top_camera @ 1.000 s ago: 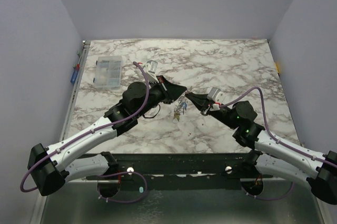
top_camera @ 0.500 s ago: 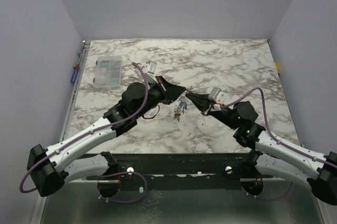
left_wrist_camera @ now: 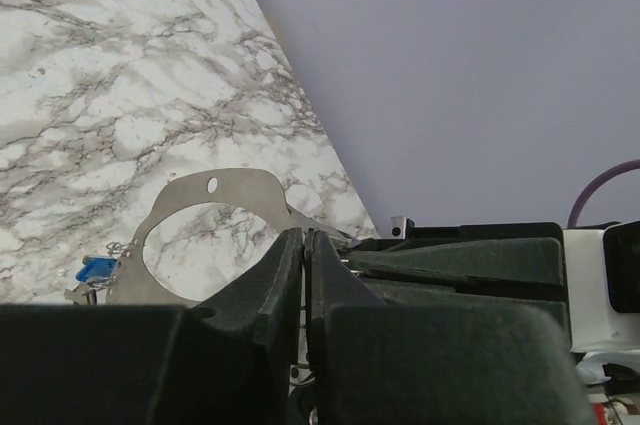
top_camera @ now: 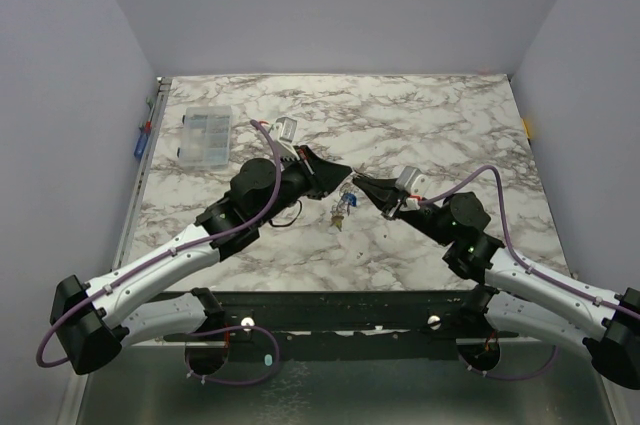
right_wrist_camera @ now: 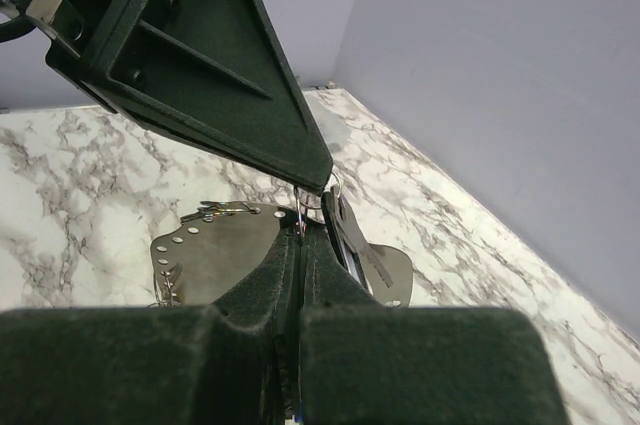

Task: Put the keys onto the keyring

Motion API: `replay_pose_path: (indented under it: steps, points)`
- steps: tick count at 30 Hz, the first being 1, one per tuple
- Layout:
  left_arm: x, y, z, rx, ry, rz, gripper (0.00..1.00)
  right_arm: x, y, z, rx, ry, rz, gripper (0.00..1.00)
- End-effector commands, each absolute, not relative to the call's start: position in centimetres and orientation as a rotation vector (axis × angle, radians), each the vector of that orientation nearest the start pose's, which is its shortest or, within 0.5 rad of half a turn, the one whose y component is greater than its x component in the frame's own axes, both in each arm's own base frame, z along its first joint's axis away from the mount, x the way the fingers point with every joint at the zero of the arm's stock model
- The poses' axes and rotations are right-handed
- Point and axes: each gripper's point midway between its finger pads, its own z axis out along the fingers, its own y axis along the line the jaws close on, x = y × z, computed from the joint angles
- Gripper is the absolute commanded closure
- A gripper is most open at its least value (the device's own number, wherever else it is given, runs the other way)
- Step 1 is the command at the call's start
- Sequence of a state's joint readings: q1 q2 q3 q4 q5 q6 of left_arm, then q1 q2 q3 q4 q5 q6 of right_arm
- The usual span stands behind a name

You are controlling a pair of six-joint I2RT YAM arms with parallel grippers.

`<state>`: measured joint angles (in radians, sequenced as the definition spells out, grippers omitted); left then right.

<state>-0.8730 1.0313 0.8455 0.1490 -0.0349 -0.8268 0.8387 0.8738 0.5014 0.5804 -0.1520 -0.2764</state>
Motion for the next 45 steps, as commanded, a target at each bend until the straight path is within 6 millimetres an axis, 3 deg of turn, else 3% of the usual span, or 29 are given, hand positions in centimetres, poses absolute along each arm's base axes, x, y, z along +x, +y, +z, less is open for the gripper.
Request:
replay_pose_path:
  steps: [1, 7, 11, 21, 27, 37, 45]
  points:
    - [22.4, -30.4, 31.3, 0.041, 1.758, -1.226, 0.82, 21.9, 26.8, 33.0, -0.782, 1.026, 0.59, 0.99]
    - [22.3, -29.6, 32.2, 0.049, 1.716, -1.207, 0.57, 21.8, 26.7, 32.8, -0.786, 1.03, 0.596, 0.99]
    - [21.9, -29.2, 33.2, 0.108, 1.673, -1.183, 0.5, 21.5, 26.8, 32.8, -0.798, 1.027, 0.604, 0.99]
    - [20.1, -28.3, 35.4, 0.543, 1.459, -0.979, 0.5, 19.6, 26.8, 32.2, -0.898, 1.048, 0.65, 0.99]
    - [18.1, -28.5, 36.2, 0.791, 1.293, -0.917, 0.53, 18.0, 27.2, 30.5, -1.027, 1.107, 0.7, 0.99]
    - [14.5, -30.0, 34.8, 1.18, 1.007, -0.878, 0.57, 15.8, 27.1, 30.5, -1.101, 1.088, 0.772, 0.99]
    - [12.9, -31.2, 34.0, 1.344, 0.907, -0.919, 0.66, 14.7, 26.8, 30.9, -1.127, 1.062, 0.796, 0.99]
